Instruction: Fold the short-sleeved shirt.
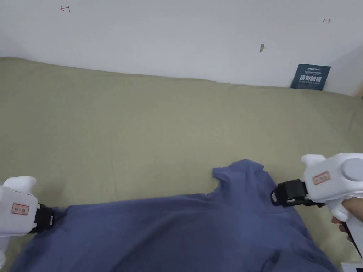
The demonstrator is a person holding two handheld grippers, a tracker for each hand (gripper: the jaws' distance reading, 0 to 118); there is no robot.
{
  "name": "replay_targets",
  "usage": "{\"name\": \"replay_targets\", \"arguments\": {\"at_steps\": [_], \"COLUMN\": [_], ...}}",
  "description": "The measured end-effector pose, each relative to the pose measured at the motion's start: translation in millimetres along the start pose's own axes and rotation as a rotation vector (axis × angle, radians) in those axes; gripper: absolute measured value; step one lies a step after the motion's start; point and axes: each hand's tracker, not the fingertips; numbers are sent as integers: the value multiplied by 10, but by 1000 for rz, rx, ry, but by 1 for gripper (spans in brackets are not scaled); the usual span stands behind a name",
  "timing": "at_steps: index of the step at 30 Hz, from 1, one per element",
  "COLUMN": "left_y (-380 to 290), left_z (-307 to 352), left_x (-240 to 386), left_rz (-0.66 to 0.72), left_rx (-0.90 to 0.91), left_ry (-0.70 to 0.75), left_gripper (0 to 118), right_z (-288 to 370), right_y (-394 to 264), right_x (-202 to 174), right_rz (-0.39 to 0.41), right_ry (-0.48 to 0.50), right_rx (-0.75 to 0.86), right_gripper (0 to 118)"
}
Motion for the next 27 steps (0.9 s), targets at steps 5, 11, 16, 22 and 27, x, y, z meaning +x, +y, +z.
{"name": "replay_targets", "arguments": {"at_steps": [5, 11, 16, 22, 27], "left_y": [21, 72, 77, -103, -570], "left_z": [-59, -66, 245, 1058, 1637], "left_x": [15, 10, 3, 65, -50], "left_rz": [12, -23, -44, -199, -184], "left_rx": [-11, -29, 29, 161, 225], "left_ry": [13, 2, -35, -50, -112], "left_gripper": [3, 3, 3, 3, 3], "right_z": [-290, -169, 375, 1365, 1908], "right_y": [197, 36, -220, -680, -1379], "right_x": [-78, -190, -259, -286, -310], "right_rz": [-11, 53, 44, 98, 113], "right_ry": [-88, -89, -33, 37, 60], "right_rx": [-33, -34, 129, 304, 383], "right_gripper": [38, 0, 0, 0, 0]}}
